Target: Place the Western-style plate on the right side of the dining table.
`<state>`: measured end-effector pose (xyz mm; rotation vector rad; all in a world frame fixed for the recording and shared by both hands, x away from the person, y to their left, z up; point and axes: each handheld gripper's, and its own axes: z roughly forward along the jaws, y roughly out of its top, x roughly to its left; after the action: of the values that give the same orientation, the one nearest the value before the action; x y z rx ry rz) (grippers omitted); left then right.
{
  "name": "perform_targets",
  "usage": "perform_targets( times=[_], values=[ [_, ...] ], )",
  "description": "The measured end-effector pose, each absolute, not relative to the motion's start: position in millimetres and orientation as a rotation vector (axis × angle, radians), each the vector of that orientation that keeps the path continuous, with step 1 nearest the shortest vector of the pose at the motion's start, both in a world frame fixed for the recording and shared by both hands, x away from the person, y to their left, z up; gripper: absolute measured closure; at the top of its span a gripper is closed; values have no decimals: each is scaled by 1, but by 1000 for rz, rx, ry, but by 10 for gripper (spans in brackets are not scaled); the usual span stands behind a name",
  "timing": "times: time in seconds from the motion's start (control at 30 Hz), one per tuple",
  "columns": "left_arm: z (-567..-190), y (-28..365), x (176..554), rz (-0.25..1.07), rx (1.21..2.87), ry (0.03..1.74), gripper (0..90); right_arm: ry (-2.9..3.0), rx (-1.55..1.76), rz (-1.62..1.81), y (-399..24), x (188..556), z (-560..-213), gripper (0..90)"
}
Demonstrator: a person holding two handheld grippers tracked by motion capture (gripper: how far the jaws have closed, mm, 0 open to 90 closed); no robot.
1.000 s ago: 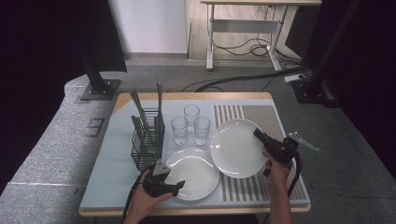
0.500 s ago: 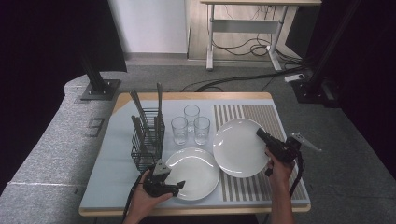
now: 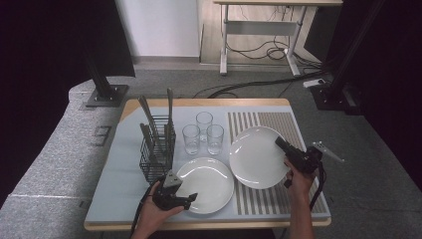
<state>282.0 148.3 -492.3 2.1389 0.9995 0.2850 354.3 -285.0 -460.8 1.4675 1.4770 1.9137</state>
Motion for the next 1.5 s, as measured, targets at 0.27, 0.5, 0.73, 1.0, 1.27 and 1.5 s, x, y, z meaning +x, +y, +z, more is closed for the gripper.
perform_targets(
  times=[0.27, 0.5, 0.73, 1.0, 1.27, 1.5],
  values=[
    [-492, 149, 282, 285, 2139, 1001, 252, 1467, 1473, 1910, -288, 354, -461, 855],
    [-491, 149, 282, 286, 2141, 997, 252, 1451, 1474, 1908, -291, 354, -460, 855],
    [-491, 149, 281, 287, 2139, 997, 252, 1446, 1496, 1885, -295, 356, -463, 855],
    [-491, 148, 281, 286, 2145, 996, 252, 1428, 1512, 1885, -300, 358, -465, 855],
    [-491, 150, 282, 287, 2137, 1002, 252, 1411, 1525, 1884, -303, 359, -467, 855],
    [-491, 151, 282, 285, 2138, 1003, 252, 1422, 1537, 1864, -302, 363, -469, 855]
  ],
)
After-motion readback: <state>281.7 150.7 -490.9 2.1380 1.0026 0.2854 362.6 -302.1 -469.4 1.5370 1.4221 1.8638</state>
